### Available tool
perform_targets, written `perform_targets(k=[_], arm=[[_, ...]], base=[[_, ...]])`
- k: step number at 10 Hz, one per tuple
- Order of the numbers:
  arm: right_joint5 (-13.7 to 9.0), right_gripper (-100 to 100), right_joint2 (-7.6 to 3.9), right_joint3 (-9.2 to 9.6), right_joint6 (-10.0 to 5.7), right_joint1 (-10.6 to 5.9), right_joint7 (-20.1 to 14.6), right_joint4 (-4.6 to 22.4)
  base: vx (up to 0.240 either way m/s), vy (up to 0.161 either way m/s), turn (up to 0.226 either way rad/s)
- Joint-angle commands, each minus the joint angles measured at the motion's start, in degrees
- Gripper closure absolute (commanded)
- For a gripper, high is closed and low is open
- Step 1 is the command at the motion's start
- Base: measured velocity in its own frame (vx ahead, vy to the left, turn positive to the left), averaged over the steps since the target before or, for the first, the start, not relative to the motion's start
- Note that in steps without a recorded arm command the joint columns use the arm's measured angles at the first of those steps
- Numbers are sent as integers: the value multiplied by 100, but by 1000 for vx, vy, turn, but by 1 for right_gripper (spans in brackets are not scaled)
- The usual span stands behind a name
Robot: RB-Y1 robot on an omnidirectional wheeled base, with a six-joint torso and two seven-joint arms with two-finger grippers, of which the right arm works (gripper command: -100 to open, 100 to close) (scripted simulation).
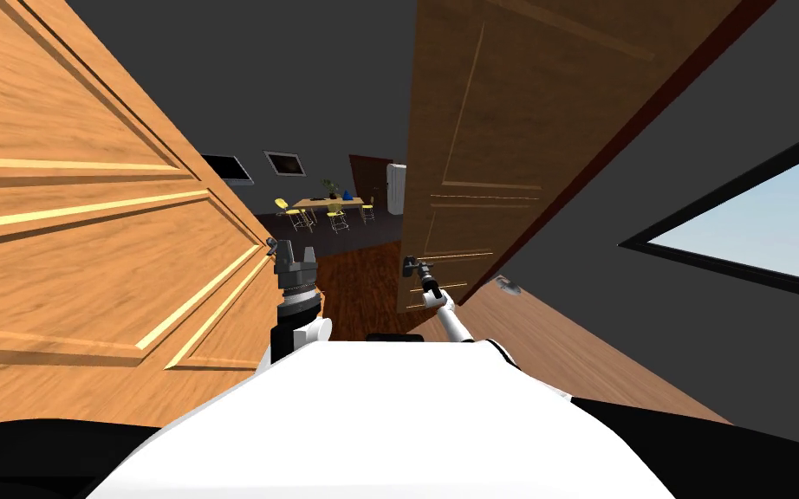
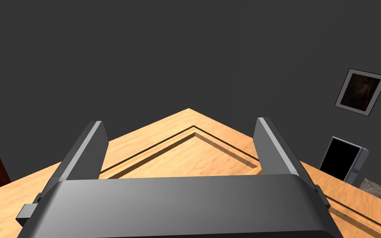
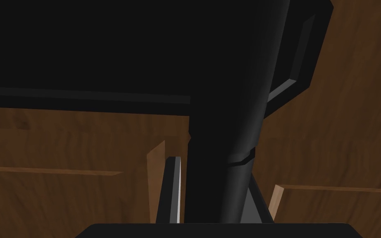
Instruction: Push the door open
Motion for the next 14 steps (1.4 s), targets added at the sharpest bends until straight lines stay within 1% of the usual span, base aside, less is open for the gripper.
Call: perform_targets(k=[1, 6, 11, 12, 13, 14], arm=[[-22, 100, -41, -180, -94, -99, 61, 120], [-90, 100, -4, -590, -96, -121, 196, 193], [-138, 100, 81, -877, -98, -137, 290, 245], [-136, 100, 44, -861, -93, -116, 274, 242], [-159, 100, -6, -968, -100, -114, 300, 252], [-168, 100, -21, -1008, -101, -113, 311, 256]], base=[[116, 125, -71], [172, 178, -95], [135, 126, -73], [54, 50, -48], [113, 51, -53], [170, 104, -72]])
